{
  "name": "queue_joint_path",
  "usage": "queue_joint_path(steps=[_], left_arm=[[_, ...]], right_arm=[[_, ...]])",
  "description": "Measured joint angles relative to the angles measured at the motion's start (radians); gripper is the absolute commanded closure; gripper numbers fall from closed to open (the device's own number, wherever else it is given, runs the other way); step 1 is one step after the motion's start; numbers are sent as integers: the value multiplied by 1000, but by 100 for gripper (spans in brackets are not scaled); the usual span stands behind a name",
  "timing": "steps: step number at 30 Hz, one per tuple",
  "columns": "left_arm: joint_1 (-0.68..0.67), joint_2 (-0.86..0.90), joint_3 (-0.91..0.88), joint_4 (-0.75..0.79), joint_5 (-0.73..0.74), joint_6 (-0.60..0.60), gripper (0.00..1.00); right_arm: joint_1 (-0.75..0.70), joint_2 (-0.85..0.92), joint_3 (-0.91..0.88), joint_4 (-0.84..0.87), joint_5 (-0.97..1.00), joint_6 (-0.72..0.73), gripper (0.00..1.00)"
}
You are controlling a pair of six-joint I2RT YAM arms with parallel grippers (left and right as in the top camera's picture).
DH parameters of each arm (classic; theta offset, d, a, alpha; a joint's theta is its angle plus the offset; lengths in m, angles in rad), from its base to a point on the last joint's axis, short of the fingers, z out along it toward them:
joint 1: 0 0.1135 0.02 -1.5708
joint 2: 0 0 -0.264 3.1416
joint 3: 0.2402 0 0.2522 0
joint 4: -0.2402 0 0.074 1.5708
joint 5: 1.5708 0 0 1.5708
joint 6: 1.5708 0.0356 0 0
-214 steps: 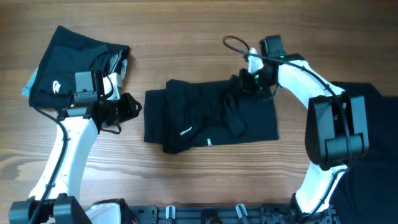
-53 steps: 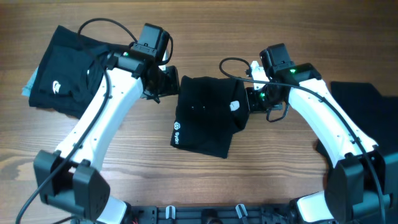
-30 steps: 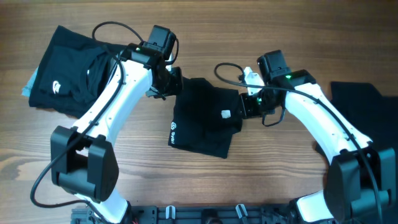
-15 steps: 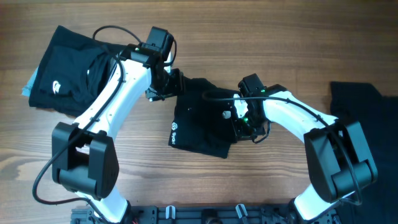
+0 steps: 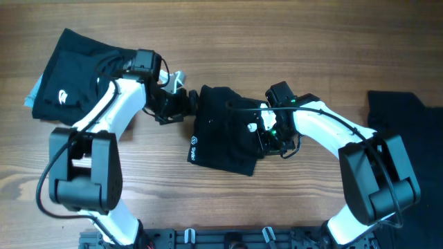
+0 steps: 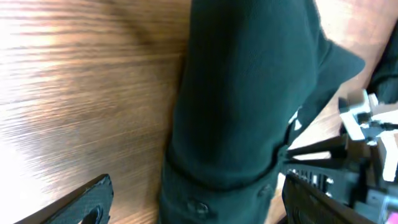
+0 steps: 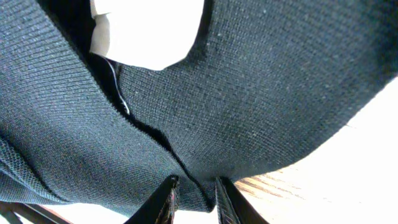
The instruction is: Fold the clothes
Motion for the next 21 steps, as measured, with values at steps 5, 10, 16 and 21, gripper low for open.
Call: queue_joint_path(steps=[5,10,16,21], left_arm=[[-6,108,-65,165,158,29,16],[-29,164,-65,215,301,35,33],[-64,214,-70,239,334,55,80],[-58,220,-75,237,344,53,96]], right_arm=[[0,0,0,1,0,0,74],[0,0,0,2,0,0,74],[0,0,0,3,0,0,75],[0,0,0,-10,-1,-4,75]])
